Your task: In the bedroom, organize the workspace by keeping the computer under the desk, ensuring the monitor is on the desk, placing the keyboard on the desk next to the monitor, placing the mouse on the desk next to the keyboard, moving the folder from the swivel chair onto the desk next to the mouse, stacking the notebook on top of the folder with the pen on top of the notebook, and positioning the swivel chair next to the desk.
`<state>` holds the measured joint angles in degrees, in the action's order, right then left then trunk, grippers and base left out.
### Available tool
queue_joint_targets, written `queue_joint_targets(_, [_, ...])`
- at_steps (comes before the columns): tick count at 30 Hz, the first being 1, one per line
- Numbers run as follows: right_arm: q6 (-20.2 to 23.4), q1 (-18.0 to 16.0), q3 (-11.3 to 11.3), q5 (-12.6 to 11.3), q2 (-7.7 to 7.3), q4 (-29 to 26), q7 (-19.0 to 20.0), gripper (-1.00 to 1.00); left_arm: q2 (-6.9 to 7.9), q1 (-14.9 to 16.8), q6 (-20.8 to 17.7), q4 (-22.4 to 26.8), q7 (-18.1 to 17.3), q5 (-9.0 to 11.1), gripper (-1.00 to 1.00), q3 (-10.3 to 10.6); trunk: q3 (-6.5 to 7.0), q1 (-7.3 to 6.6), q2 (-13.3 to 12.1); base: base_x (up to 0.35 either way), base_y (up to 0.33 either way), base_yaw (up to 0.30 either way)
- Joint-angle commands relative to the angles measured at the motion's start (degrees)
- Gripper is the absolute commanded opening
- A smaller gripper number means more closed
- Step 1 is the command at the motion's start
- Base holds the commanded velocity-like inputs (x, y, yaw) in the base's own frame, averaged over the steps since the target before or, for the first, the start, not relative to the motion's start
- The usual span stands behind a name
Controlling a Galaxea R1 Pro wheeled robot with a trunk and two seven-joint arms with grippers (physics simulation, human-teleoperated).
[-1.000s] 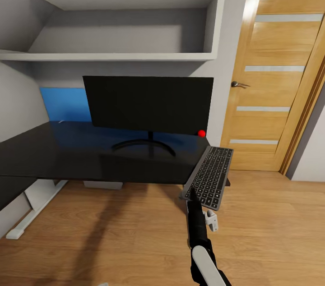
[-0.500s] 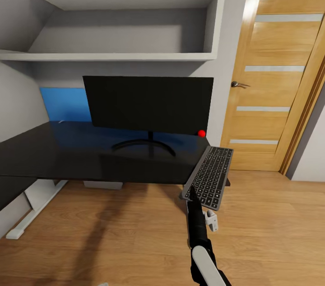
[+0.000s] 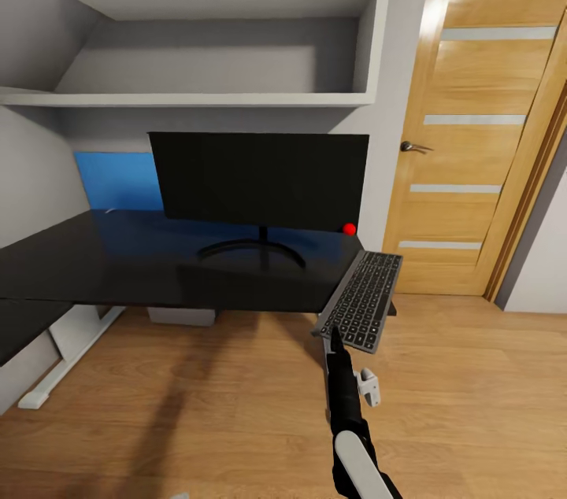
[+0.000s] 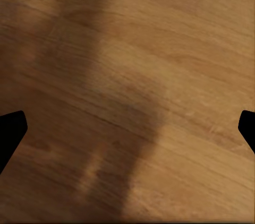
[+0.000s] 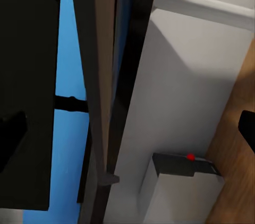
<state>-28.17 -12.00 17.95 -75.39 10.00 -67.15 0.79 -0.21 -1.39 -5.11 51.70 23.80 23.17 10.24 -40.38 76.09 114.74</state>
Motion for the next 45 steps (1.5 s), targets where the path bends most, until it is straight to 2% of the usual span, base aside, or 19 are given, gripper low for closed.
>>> queue_joint_targets(1, [-0.3,0.0,0.1,-0.5,0.0,0.0,0.1,1.0,0.03,0.0,-0.3,0.2,0.4,0.3,1.0,0.1,-0.05,-0.01,0.0,-0.04,0.0,0.0])
queue_joint_targets(22, [-0.6,0.0,-0.2,-0.5,0.0,0.0,0.1,1.0,0.03,0.0,-0.3,0.2,0.4,0.3,1.0,0.0,-0.05,-0.01,0.0,-0.004,0.0,0.0])
queue_joint_targets(28, [-0.6,0.0,-4.1,-0.6,0.0,0.0,0.1,1.0,0.03,0.0,-0.3,0.2,0.4,0.3,1.0,0.0,-0.05,-0.01,0.0,0.0,0.0,0.0])
queue_joint_targets(31, [-0.7,0.0,-5.1,-0.6,0.0,0.0,0.2,1.0,0.03,0.0,-0.3,0.1,0.4,0.3,1.0,0.0,-0.05,-0.01,0.0,0.0,0.0,0.0])
queue_joint_targets(33, [-0.7,0.0,-6.6,-0.6,0.0,0.0,0.2,1.0,0.03,0.0,-0.3,0.1,0.4,0.3,1.0,0.0,-0.05,-0.01,0.0,0.0,0.0,0.0])
queue_joint_targets(34, [-0.7,0.0,-8.8,-0.6,0.0,0.0,0.2,1.0,0.03,0.0,-0.3,0.1,0.4,0.3,1.0,0.0,-0.05,-0.01,0.0,0.0,0.0,0.0])
queue_joint_targets(39, [-0.7,0.0,-10.2,-0.7,0.0,0.0,0.2,1.0,0.03,0.0,-0.3,0.1,0.4,0.3,1.0,0.0,-0.05,-0.01,0.0,0.0,0.0,0.0])
queue_joint_targets(41, [-0.7,0.0,-11.8,-0.7,0.0,0.0,0.2,1.0,0.03,0.0,-0.3,0.1,0.4,0.3,1.0,0.0,-0.05,-0.01,0.0,0.0,0.0,0.0])
queue_joint_targets(45, [-0.7,0.0,-13.0,-0.7,0.0,0.0,0.1,1.0,0.03,0.0,-0.3,0.1,0.4,0.3,1.0,0.0,-0.05,-0.01,0.0,0.0,0.0,0.0])
